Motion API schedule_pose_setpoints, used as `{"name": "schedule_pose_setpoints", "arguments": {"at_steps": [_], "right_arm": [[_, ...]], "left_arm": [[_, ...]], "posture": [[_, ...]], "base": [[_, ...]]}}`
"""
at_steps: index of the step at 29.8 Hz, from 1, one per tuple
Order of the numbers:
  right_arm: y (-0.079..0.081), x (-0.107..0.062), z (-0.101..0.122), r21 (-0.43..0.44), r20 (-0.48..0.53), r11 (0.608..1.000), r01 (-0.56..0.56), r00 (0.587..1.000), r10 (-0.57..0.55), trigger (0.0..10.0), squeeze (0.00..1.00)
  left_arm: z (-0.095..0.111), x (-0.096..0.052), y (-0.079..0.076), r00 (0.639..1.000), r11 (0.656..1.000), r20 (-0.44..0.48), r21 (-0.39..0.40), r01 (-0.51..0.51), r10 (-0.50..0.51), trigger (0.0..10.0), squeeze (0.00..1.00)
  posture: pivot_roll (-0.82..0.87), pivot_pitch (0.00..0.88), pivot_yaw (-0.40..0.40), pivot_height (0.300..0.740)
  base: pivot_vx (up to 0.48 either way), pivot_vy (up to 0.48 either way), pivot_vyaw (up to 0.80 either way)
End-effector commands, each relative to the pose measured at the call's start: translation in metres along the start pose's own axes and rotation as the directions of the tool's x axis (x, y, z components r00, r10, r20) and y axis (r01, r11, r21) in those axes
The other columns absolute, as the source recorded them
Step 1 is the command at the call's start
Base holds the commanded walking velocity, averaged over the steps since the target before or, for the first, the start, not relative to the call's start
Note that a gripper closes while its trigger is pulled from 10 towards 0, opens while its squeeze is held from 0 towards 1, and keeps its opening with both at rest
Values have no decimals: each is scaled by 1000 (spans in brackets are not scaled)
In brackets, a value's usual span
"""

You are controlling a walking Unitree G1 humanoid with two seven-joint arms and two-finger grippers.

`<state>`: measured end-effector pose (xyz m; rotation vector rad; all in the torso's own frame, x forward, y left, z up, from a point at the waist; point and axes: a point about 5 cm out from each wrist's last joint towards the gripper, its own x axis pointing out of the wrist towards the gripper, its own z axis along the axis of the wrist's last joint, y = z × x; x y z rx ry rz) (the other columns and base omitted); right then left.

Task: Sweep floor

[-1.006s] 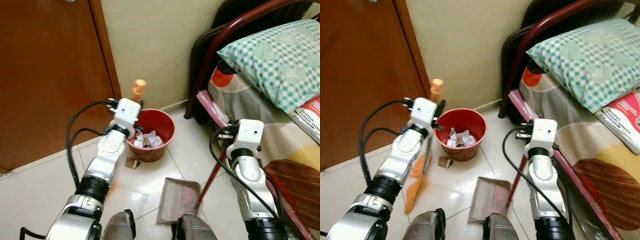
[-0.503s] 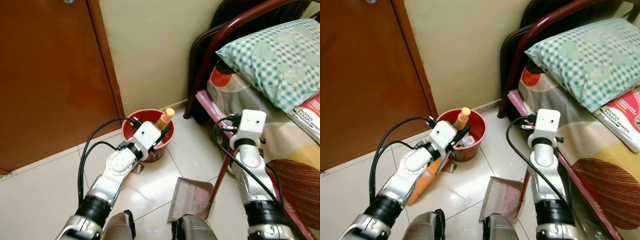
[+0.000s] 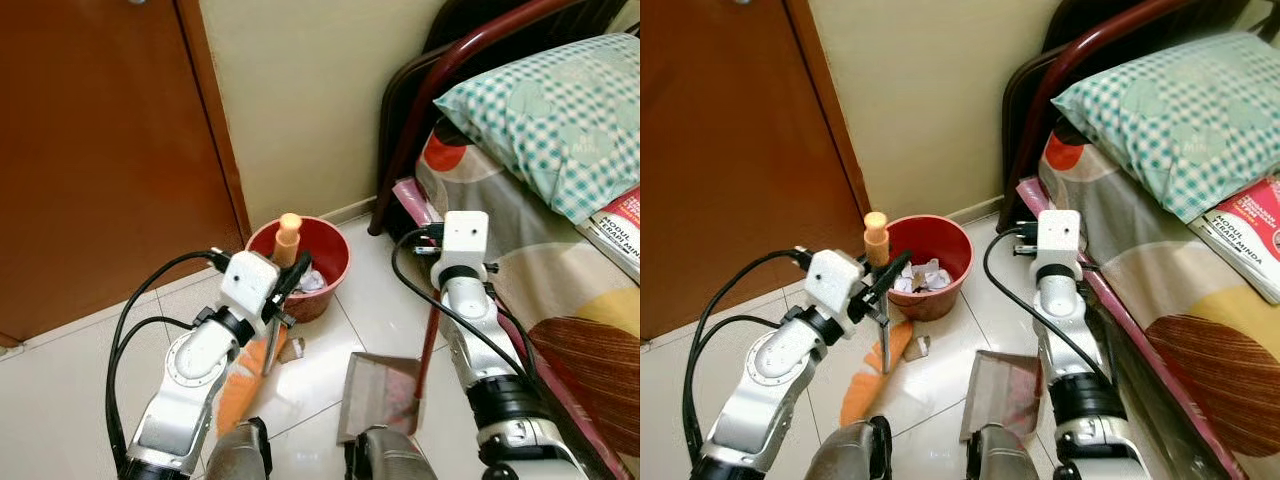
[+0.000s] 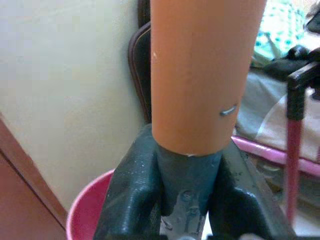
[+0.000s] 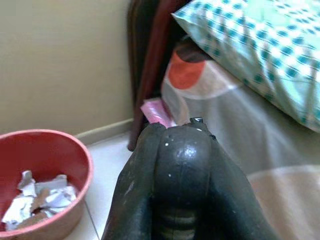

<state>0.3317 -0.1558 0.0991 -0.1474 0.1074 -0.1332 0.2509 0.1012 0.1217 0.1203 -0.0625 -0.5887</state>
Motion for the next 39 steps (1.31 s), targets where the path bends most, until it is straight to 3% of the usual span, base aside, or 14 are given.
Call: {"name": "schedule_pose_setpoints", "arguments": {"at_steps": [1, 9, 12, 13, 14, 16, 20, 23, 30, 31, 33, 39], "right_arm": [[7, -1, -5, -5, -21, 999, -34, 999, 33, 10000, 0], [24, -2, -4, -5, -9, 994, -105, 994, 105, 10000, 0], [30, -3, -5, 7, -9, 992, -128, 992, 128, 10000, 0], [30, -3, -5, 7, -9, 992, -128, 992, 128, 10000, 0], [33, -3, -5, 10, -5, 991, -135, 991, 135, 10000, 0], [34, -3, -5, 12, -3, 990, -139, 990, 139, 10000, 0], [35, -4, -6, 14, -1, 990, -143, 990, 143, 10000, 0], [34, -4, -6, 23, 3, 989, -147, 989, 147, 10000, 0], [32, -4, -6, 39, 6, 987, -155, 988, 155, 10000, 0], [32, -4, -6, 42, 10, 986, -162, 987, 162, 10000, 0], [31, -5, -6, 42, 11, 986, -164, 986, 164, 10000, 0], [25, -7, -11, 33, -4, 985, -170, 985, 170, 10000, 0]], "left_arm": [[10, 1, -5, 999, 998, 32, -64, 14, -12, 10000, 0], [33, 7, -9, 996, 981, 87, -194, -12, 30, 10000, 0], [35, 10, -7, 990, 951, 103, -302, -60, 95, 10000, 0], [35, 10, -7, 990, 951, 103, -302, -60, 95, 10000, 0], [37, 11, -2, 982, 917, 110, -386, -101, 155, 10000, 0], [34, 11, 5, 971, 873, 95, -464, -153, 220, 10000, 0], [14, 3, 22, 943, 799, 4, -531, -280, 333, 10000, 0], [3, -9, 37, 913, 774, -54, -512, -373, 405, 10000, 0], [2, -22, 64, 878, 784, -53, -426, -451, 476, 10000, 0], [7, -27, 78, 855, 783, -31, -387, -488, 518, 10000, 0], [8, -29, 82, 848, 782, -22, -376, -498, 529, 10000, 0], [29, -38, 124, 777, 745, 55, -334, -578, 627, 10000, 0]], "posture": [[61, 221, -32, 740], [53, 227, -49, 740], [51, 226, -54, 740], [51, 226, -54, 740], [50, 226, -54, 740], [51, 224, -54, 740], [45, 222, -54, 740], [44, 221, -53, 740], [54, 213, -51, 740], [54, 213, -51, 740], [54, 213, -51, 740], [56, 199, -49, 740]], "base": [[0, 0, 0], [0, 0, 0], [0, 0, 0], [0, 0, 0], [0, 0, 0], [0, 0, 0], [0, 0, 0], [0, 0, 0], [0, 0, 0], [0, 0, 0], [0, 0, 0], [0, 0, 0]]}}
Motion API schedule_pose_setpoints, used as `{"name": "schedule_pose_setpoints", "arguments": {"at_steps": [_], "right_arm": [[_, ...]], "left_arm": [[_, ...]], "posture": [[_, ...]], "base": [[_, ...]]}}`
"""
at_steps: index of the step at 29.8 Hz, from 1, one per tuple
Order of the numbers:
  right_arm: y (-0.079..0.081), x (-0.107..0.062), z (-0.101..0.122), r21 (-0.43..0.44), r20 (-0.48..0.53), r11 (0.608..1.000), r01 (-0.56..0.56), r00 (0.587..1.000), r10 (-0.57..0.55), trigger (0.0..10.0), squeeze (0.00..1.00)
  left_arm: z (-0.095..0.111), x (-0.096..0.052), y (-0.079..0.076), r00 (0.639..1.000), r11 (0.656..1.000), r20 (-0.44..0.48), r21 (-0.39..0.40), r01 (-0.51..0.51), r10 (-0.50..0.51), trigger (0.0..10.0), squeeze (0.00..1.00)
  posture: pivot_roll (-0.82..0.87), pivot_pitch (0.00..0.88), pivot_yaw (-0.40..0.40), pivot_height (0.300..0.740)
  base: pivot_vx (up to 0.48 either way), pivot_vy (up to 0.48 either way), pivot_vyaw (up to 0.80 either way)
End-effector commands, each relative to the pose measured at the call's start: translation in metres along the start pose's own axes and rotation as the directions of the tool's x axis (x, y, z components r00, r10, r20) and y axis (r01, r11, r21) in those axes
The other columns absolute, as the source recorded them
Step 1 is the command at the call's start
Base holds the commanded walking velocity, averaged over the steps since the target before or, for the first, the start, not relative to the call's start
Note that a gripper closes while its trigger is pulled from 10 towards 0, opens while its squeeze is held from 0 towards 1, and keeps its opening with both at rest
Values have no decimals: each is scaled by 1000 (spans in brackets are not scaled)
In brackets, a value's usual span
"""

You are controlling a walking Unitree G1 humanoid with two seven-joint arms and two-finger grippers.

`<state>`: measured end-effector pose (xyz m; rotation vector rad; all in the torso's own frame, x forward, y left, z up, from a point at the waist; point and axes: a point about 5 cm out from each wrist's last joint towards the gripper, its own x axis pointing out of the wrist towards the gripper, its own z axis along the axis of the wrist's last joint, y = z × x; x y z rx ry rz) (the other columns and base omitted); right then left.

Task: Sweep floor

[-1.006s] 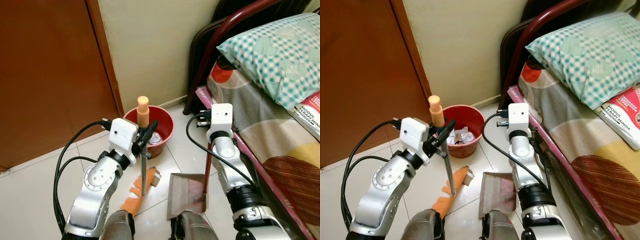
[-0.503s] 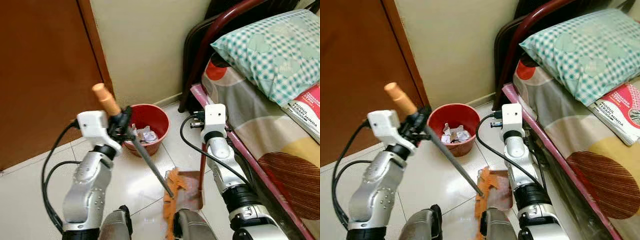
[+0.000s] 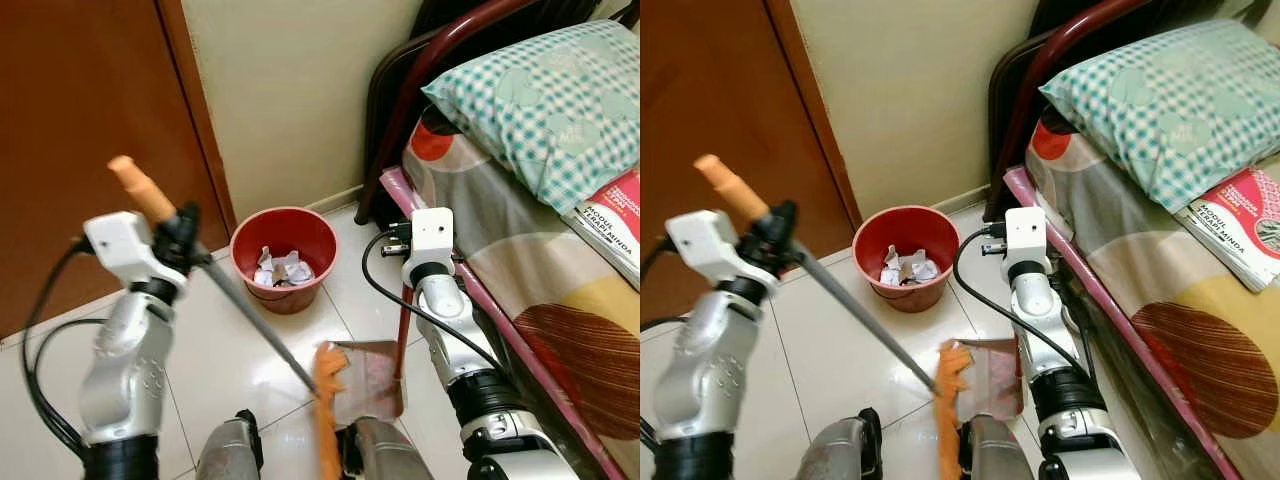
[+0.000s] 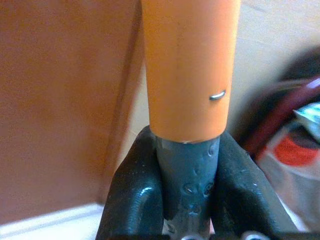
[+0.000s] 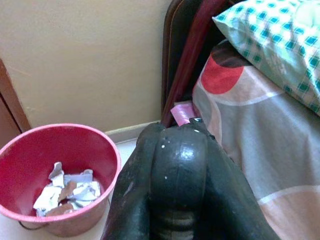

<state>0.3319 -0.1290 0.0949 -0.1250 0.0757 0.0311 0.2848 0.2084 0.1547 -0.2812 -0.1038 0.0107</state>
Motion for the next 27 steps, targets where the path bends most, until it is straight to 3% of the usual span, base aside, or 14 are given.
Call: {"name": "schedule_pose_setpoints", "arguments": {"at_steps": [1, 7, 10, 12, 17, 20, 21, 22, 23, 27], "right_arm": [[-1, -4, -10, 21, -47, 1000, -8, 999, 9, 10000, 0], [-1, -4, -9, 24, -41, 1000, -21, 999, 22, 10000, 0], [1, -3, -4, 41, -11, 998, -38, 999, 38, 10000, 0], [2, -2, -3, 49, 1, 998, -45, 999, 45, 10000, 0], [30, 2, 16, 107, 114, 970, -220, 972, 207, 10000, 0], [40, 3, 21, -3, 136, 962, -274, 953, 271, 10000, 0], [45, 3, 23, -66, 144, 949, -307, 939, 314, 10000, 0], [45, 3, 23, -66, 144, 949, -307, 939, 314, 10000, 0], [47, 1, 23, -159, 159, 927, -340, 918, 364, 10000, 0], [44, 0, 22, -216, 167, 914, -344, 909, 381, 10000, 0]], "left_arm": [[16, 3, 11, 997, 998, 72, 40, -42, 39, 10000, 0], [22, 5, 19, 996, 993, 81, 110, -40, 31, 10000, 0], [15, 3, 25, 999, 975, 50, 220, -17, 6, 10000, 0], [12, 2, 26, 999, 969, 38, 249, -7, -3, 10000, 0], [-15, -9, 17, 998, 960, -46, 277, 45, -34, 10000, 0], [-21, -13, 13, 997, 948, -63, 313, 56, -38, 10000, 0], [-24, -15, 15, 998, 932, -67, 359, 45, -22, 10000, 0], [-24, -15, 15, 998, 932, -67, 359, 45, -22, 10000, 0], [-28, -18, 19, 997, 919, -74, 394, 27, 3, 10000, 0], [-31, -20, 22, 997, 917, -77, 400, 15, 17, 10000, 0]], "posture": [[55, 199, -48, 740], [56, 193, -47, 740], [55, 190, -45, 740], [55, 190, -45, 740], [69, 178, -47, 740], [74, 176, -51, 740], [77, 176, -54, 740], [77, 176, -54, 740], [77, 176, -58, 740], [73, 175, -59, 740]], "base": [[0, 0, 0], [0, 0, 0], [0, 0, 0], [0, 0, 0], [0, 0, 0], [0, 0, 0], [0, 0, 0], [0, 0, 0], [0, 0, 0], [0, 0, 0]]}}
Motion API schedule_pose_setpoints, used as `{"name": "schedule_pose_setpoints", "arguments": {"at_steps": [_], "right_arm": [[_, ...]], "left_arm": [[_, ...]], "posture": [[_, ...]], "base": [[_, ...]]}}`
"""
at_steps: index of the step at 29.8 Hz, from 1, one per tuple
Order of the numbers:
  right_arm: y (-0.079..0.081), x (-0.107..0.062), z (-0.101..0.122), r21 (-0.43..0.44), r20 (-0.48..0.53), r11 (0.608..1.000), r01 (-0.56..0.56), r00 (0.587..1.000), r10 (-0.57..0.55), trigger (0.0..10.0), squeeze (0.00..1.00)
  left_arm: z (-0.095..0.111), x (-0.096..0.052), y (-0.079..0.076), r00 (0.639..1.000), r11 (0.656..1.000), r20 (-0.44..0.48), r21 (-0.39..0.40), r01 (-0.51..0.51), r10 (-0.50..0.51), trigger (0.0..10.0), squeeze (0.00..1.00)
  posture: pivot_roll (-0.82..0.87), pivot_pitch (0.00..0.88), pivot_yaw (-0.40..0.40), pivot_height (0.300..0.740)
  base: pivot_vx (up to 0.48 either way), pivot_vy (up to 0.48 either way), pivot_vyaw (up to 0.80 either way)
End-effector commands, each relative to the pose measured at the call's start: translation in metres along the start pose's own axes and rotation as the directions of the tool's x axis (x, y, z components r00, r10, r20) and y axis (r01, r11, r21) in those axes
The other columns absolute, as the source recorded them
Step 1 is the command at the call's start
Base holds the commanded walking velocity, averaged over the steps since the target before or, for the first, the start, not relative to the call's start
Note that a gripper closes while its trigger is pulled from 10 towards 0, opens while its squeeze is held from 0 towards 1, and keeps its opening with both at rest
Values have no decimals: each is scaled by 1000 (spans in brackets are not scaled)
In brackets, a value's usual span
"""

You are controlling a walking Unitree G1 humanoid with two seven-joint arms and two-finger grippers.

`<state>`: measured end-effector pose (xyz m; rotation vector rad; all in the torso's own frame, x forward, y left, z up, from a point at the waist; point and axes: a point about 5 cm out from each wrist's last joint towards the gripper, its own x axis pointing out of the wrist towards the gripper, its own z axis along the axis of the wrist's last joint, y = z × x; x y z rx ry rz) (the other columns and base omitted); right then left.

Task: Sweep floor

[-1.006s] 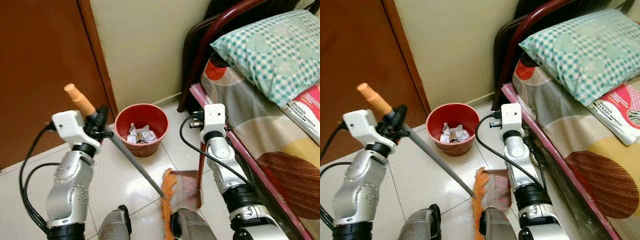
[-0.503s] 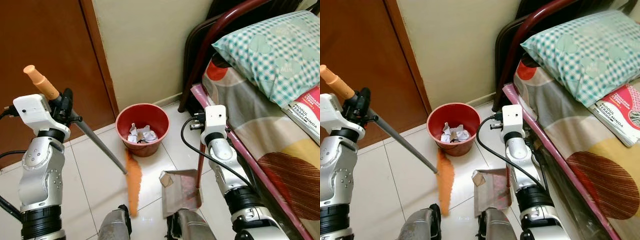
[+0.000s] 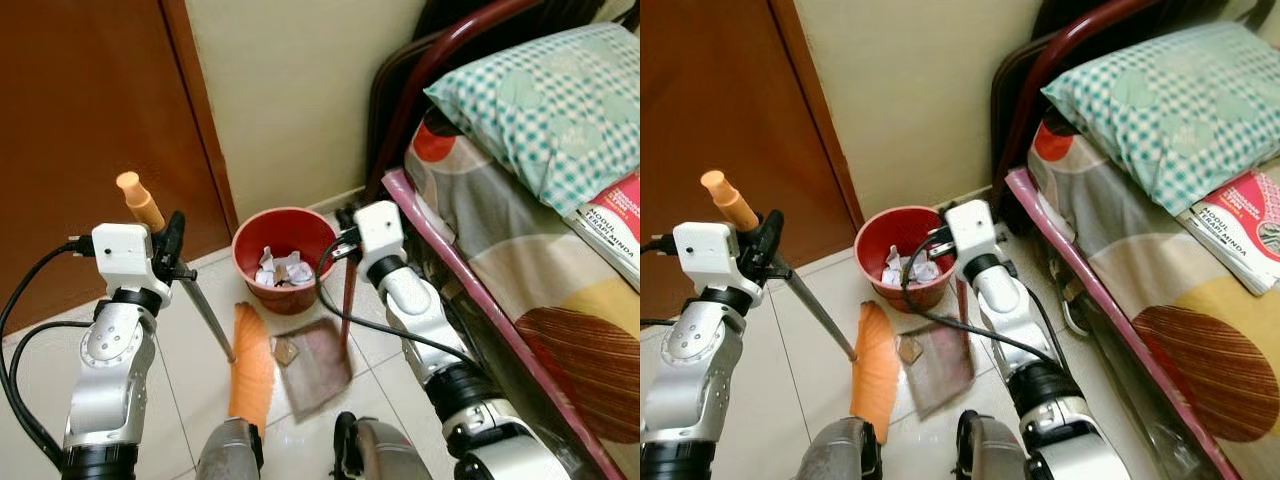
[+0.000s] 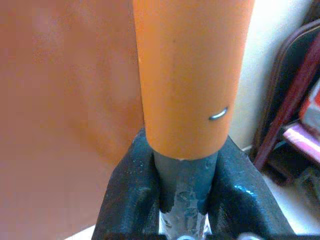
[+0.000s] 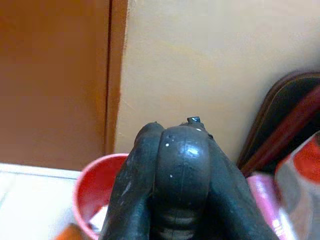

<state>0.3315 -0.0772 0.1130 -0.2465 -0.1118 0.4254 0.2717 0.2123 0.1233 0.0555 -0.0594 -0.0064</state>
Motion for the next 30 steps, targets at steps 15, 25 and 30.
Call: {"name": "schedule_pose_setpoints", "arguments": {"at_steps": [15, 25, 30], "right_arm": [[-13, -9, -20, -5, -47, 993, 119, 992, -119, 10000, 0], [-9, -9, -20, 101, -28, 980, 173, 985, -171, 10000, 0], [-9, -11, -23, 149, -39, 969, 198, 980, -194, 10000, 0]], "left_arm": [[3, 5, -44, 985, 984, 11, -47, 171, -170, 10000, 0], [36, 14, -96, 947, 914, 128, -249, 319, -296, 10000, 0], [42, 21, -75, 968, 930, 157, -284, 233, -195, 10000, 0]], "posture": [[72, 174, -46, 740], [64, 158, -38, 740], [67, 150, -37, 740]], "base": [[0, 0, 0], [0, 0, 0], [0, 0, 0]]}}
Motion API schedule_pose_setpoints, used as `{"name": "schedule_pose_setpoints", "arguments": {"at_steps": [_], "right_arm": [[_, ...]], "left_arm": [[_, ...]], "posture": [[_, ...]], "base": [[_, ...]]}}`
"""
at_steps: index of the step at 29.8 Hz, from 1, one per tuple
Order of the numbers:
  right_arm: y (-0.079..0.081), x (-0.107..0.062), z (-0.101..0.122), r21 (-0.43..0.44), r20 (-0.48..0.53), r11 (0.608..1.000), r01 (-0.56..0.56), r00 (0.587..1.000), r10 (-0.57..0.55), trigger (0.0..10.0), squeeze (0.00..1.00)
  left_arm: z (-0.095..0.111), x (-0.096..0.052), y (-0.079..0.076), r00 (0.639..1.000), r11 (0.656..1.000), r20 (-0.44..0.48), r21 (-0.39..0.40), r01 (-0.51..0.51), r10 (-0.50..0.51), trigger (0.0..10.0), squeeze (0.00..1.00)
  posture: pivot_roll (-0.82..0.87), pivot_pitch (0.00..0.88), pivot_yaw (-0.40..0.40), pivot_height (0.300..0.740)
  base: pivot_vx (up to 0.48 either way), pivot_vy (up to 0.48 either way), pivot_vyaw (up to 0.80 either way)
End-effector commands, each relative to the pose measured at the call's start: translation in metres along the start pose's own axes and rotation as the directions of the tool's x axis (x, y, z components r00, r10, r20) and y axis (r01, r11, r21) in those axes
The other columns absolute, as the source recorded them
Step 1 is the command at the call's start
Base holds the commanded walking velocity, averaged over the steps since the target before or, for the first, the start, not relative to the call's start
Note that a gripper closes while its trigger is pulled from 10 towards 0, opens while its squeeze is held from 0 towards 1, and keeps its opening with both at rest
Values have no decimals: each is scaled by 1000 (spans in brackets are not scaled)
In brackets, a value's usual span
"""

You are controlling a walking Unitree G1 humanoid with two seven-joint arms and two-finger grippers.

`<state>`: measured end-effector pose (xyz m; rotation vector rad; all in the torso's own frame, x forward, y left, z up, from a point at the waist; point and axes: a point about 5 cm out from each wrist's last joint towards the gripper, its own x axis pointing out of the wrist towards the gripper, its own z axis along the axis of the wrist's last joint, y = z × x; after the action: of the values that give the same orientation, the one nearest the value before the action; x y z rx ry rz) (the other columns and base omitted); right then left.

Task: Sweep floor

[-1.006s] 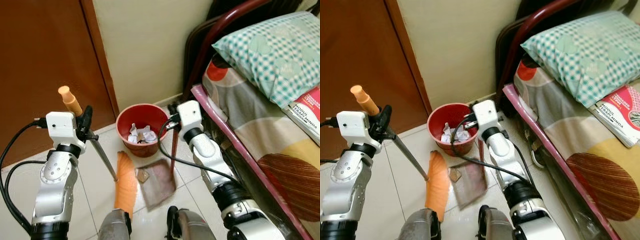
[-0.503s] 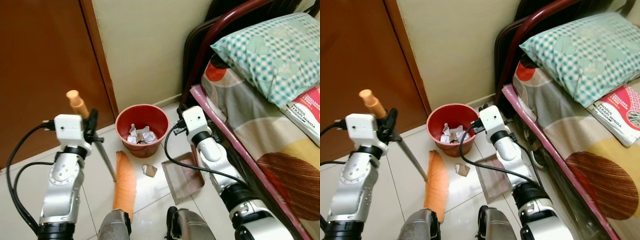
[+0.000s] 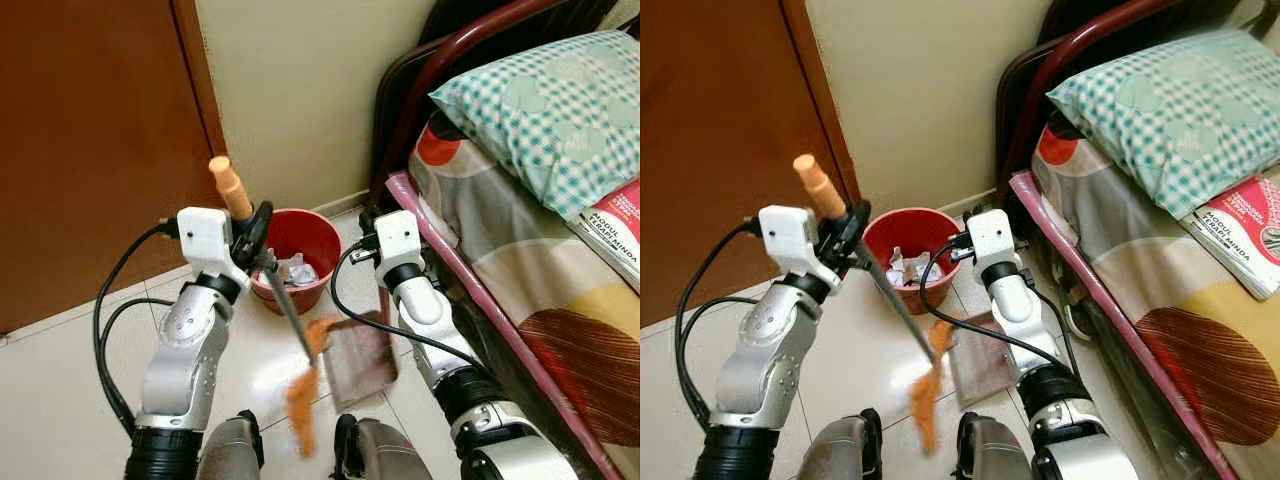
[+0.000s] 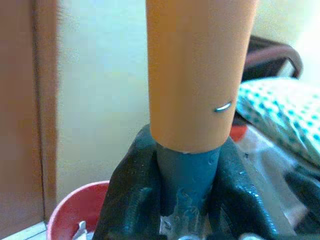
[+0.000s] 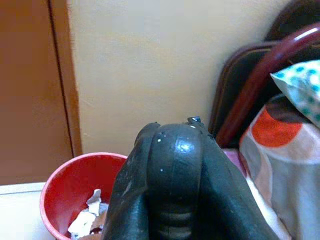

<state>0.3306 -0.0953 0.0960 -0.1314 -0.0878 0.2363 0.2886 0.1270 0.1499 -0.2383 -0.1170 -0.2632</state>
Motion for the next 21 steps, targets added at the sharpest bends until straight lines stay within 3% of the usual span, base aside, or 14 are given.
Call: {"name": "schedule_pose_setpoints", "arguments": {"at_steps": [1, 2, 4, 8, 14, 18, 21], "right_arm": [[2, -2, -3, 47, -6, 999, 7, 1000, -6, 10000, 0], [2, -2, -3, 47, -6, 999, 7, 1000, -6, 10000, 0], [2, -3, -7, 49, -25, 999, 2, 1000, 0, 10000, 0], [2, -5, -10, 50, -35, 999, -1, 999, 3, 10000, 0], [-8, -14, -22, 0, -92, 1000, 1, 996, -1, 10000, 0], [-26, -26, -21, 0, -60, 999, 50, 997, -50, 10000, 0], [-47, -44, -23, 23, -47, 992, 121, 992, -120, 10000, 0]], "left_arm": [[14, 0, 11, 997, 999, 65, 5, -36, 36, 10000, 0], [14, 0, 11, 997, 999, 65, 5, -36, 36, 10000, 0], [13, -9, 41, 991, 990, 50, 64, -125, 122, 10000, 0], [15, -19, 55, 987, 984, 45, 92, -156, 152, 10000, 0], [19, -36, 56, 994, 978, 3, 180, -108, 109, 10000, 0], [10, -48, 54, 996, 959, -49, 279, -52, 68, 10000, 0], [-6, -59, 62, 989, 942, -71, 320, -102, 131, 10000, 0]], "posture": [[71, 145, -38, 740], [71, 145, -38, 740], [81, 124, -38, 740], [87, 110, -37, 740], [119, 99, -26, 740], [109, 98, -27, 740], [87, 86, -33, 740]], "base": [[0, 0, 0], [0, 0, 0], [0, 0, 0], [0, 0, 0], [0, 0, 0], [0, 0, 0], [0, 0, 0]]}}
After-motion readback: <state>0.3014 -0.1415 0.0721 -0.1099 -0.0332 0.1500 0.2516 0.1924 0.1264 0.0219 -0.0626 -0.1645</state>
